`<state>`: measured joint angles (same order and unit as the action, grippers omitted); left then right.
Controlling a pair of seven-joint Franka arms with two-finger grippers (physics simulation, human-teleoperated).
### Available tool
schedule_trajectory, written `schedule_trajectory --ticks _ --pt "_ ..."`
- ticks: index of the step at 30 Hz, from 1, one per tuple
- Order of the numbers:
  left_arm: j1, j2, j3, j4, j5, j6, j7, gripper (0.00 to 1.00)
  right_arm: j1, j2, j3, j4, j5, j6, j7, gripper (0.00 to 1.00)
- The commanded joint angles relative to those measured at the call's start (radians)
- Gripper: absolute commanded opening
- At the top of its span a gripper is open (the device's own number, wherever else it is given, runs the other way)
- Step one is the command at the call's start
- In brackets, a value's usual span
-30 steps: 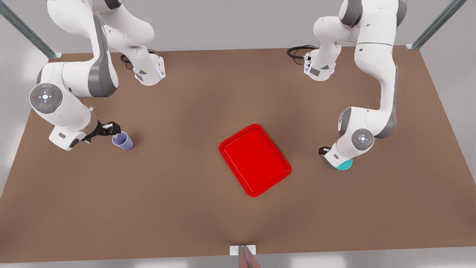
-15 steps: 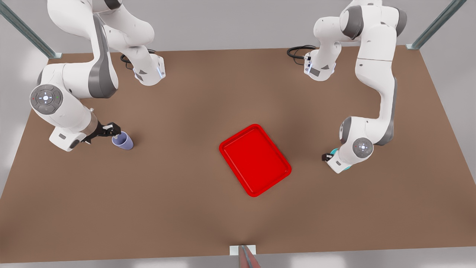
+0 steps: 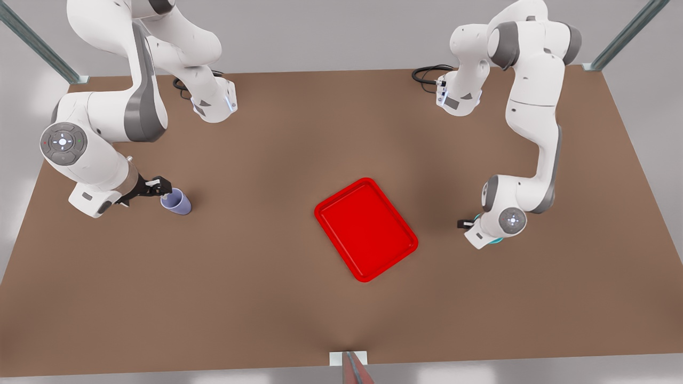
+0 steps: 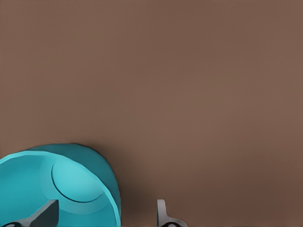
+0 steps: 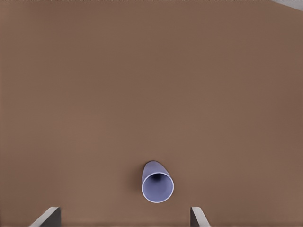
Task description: Place the bowl on the tray with the left arm and the cup on the tray with the right arm
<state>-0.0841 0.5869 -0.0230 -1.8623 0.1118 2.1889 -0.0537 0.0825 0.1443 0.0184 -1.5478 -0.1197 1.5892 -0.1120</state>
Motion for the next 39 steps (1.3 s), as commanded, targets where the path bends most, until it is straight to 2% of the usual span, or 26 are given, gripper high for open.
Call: schedule_trajectory --ticks 1,3,4,6,7,13,21,31,36,39 --pt "0.000 0.001 0.000 0.000 0.000 0.000 0.000 0.99 0.000 0.000 0.000 0.000 0.000 0.000 0.000 1.00" --pt "-0.003 0.005 0.000 0.000 0.000 0.000 0.000 0.98 0.000 0.000 0.000 0.000 0.000 0.002 0.000 1.00" --pt "-0.005 0.007 0.000 0.002 0.000 0.000 0.000 0.89 -0.001 0.001 0.000 0.000 0.000 0.002 0.000 1.00" --pt "-0.006 0.005 0.000 0.002 0.003 0.000 0.000 0.48 0.000 0.001 0.000 0.000 0.000 0.002 0.000 1.00" --pt "-0.006 0.004 0.000 0.002 0.006 0.000 0.018 0.40 0.000 0.001 0.000 0.000 0.000 0.002 0.000 1.00" --pt "-0.003 0.004 0.002 0.003 0.005 -0.005 0.025 0.38 -0.001 0.009 0.000 0.000 0.000 0.002 0.000 1.00" --pt "-0.012 0.004 0.005 0.003 0.005 -0.009 0.018 0.21 -0.001 0.011 0.000 0.000 0.000 0.002 0.000 1.00" --pt "-0.026 -0.013 0.005 0.002 0.006 -0.038 0.009 0.21 -0.004 0.011 0.000 0.000 0.000 0.000 0.000 1.00" --pt "-0.057 -0.113 0.005 -0.026 0.008 -0.110 0.003 0.21 -0.009 0.011 0.000 0.000 0.002 0.000 0.000 1.00" --pt "-0.163 -0.167 0.006 -0.026 0.006 -0.141 -0.023 0.21 -0.010 0.012 0.000 -0.002 0.002 0.002 -0.002 1.00"
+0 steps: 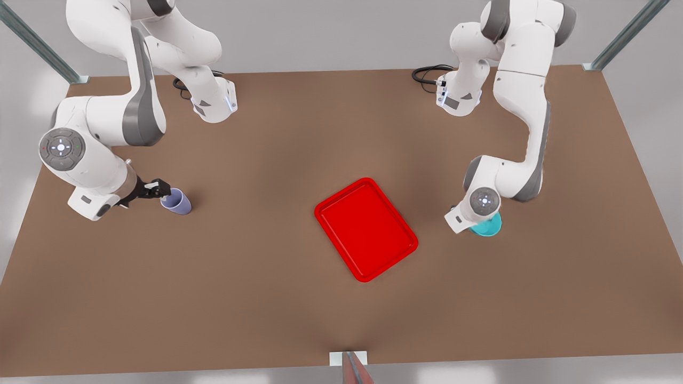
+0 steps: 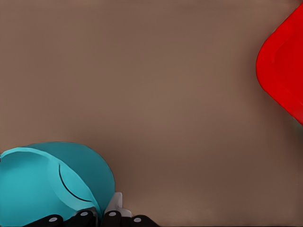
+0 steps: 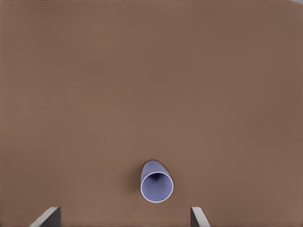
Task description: Place the bowl on the tray with the left arm and the cup on the tray with the right arm
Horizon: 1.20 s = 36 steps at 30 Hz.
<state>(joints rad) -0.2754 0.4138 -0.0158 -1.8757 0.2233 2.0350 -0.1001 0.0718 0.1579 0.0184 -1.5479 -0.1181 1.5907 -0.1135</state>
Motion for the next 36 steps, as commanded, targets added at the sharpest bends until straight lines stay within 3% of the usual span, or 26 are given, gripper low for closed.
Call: schedule_trajectory --ticks 1,6,11,13,20,30,31,32,36 --pt "-0.016 -0.001 0.000 0.004 -0.105 -0.003 -0.009 0.21 0.000 0.000 0.000 0.000 0.000 0.000 0.000 1.00" --pt "-0.249 0.028 0.013 0.073 -0.110 -0.003 -0.190 0.21 -0.006 -0.001 0.000 0.000 0.002 -0.005 -0.003 1.00" --pt "-0.587 0.145 0.264 0.198 -0.280 -0.004 -0.231 0.21 -0.006 0.000 0.000 0.000 0.002 -0.003 -0.003 1.00" --pt "-0.677 0.146 0.287 0.216 -0.324 -0.003 -0.299 0.21 -0.006 0.000 0.000 -0.001 0.002 -0.002 -0.003 1.00" --pt "-0.795 0.237 0.287 0.286 -0.378 0.054 -0.378 0.21 -0.006 0.000 0.000 0.000 0.002 -0.002 -0.003 1.00" --pt "-0.818 0.290 0.292 0.276 -0.394 0.103 -0.400 0.24 -0.006 0.002 0.000 -0.001 0.002 -0.002 -0.003 1.00" --pt "-0.821 0.290 0.304 0.271 -0.392 0.099 -0.395 0.29 -0.006 0.002 0.000 -0.001 0.002 -0.002 -0.003 1.00" --pt "-0.823 0.292 0.313 0.271 -0.387 0.096 -0.392 1.00 -0.006 0.002 0.000 -0.001 0.002 -0.002 -0.003 1.00" --pt "-0.825 0.287 0.320 0.271 -0.366 0.088 -0.391 1.00 -0.006 0.002 0.000 -0.001 0.002 -0.002 -0.003 1.00"
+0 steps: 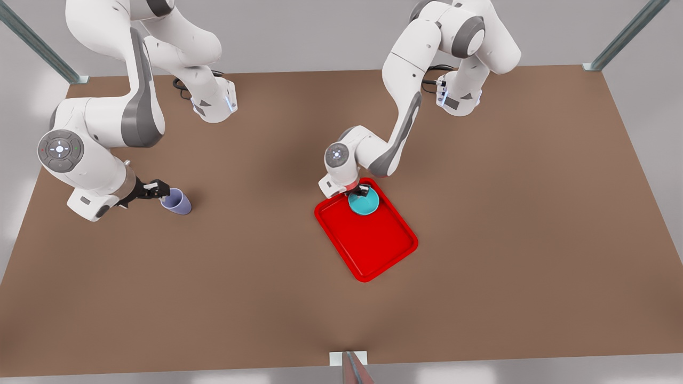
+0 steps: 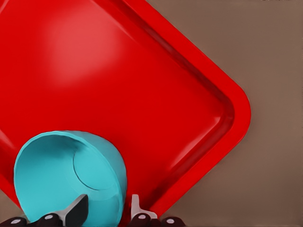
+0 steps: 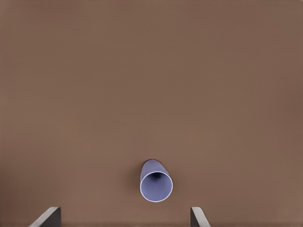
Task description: Place the bowl on the tray with the left arm and the cup on the tray with the right arm
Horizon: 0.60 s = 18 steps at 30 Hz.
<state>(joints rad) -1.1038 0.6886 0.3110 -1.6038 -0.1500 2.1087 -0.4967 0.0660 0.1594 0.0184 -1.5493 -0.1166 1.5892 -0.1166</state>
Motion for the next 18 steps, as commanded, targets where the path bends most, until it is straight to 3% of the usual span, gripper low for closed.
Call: schedule_trajectory --ticks 1,6,8,9,11,12,14,18 --pt "-0.002 -0.006 0.010 0.002 0.004 -0.006 -0.003 1.00 0.000 0.000 0.000 0.000 0.000 0.000 0.000 1.00" --pt "0.036 -0.302 0.014 0.010 -0.010 -0.202 -0.095 1.00 0.000 0.009 0.000 0.002 -0.002 0.002 -0.002 1.00" --pt "0.228 -0.393 0.014 0.064 0.035 -0.320 -0.014 1.00 0.002 0.011 0.000 0.000 0.000 -0.002 -0.003 1.00" --pt "0.350 -0.396 0.011 0.174 0.040 -0.455 0.075 1.00 0.000 0.026 0.000 -0.032 0.000 0.005 -0.008 1.00" --pt "0.751 -0.465 -0.177 0.193 0.110 -0.516 0.280 1.00 -0.025 0.019 0.000 -0.210 0.000 0.124 -0.017 1.00" --pt "0.828 -0.527 -0.210 0.159 0.147 -0.546 0.279 1.00 -0.057 -0.024 0.003 -0.372 0.000 0.256 -0.018 1.00" --pt "0.904 -0.607 -0.210 0.105 0.149 -0.569 0.342 1.00 -0.118 -0.037 0.008 -0.497 -0.002 0.373 -0.087 1.00" --pt "0.909 -0.597 -0.210 0.137 0.147 -0.664 0.377 1.00 -0.207 -0.026 0.008 -0.574 -0.014 0.485 -0.230 1.00"
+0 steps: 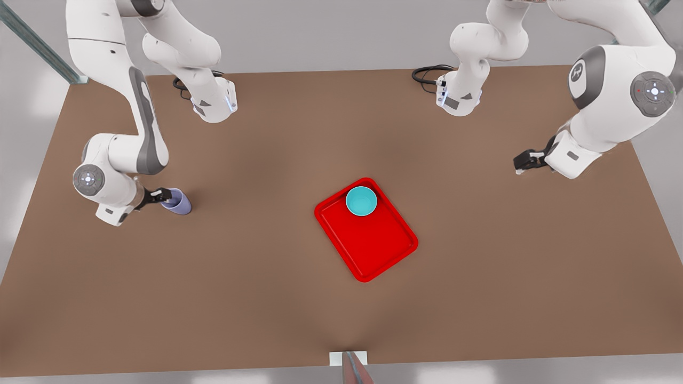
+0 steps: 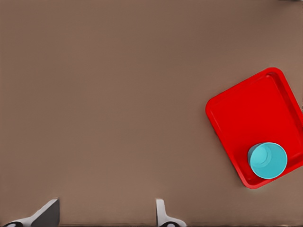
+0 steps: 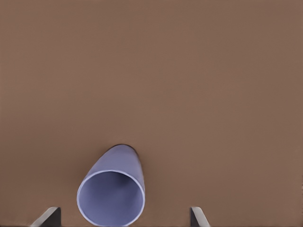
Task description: Place the bowl on the tray with the left arm and the cup on the tray with the right arm
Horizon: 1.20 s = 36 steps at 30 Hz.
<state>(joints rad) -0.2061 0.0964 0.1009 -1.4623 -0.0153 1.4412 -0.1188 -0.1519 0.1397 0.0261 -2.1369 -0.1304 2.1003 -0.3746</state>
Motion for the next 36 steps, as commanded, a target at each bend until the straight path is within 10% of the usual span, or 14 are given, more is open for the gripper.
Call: schedule_trajectory --ticks 1,28,33,36 --pt "0.019 0.003 -0.001 0.000 0.014 -0.002 0.001 1.00 -0.005 0.001 0.000 -0.005 0.000 0.010 -0.004 1.00" --pt "0.051 0.143 -0.015 0.095 0.014 0.104 0.025 1.00 -0.054 0.123 0.000 -0.100 0.000 0.145 -0.070 1.00" --pt "0.047 0.144 -0.026 0.095 0.014 0.105 0.025 1.00 -0.051 0.141 0.002 -0.094 -0.001 0.144 -0.070 0.36" --pt "0.047 0.141 -0.027 0.095 0.014 0.104 0.027 1.00 -0.052 0.152 0.002 -0.089 -0.002 0.144 -0.070 0.25"
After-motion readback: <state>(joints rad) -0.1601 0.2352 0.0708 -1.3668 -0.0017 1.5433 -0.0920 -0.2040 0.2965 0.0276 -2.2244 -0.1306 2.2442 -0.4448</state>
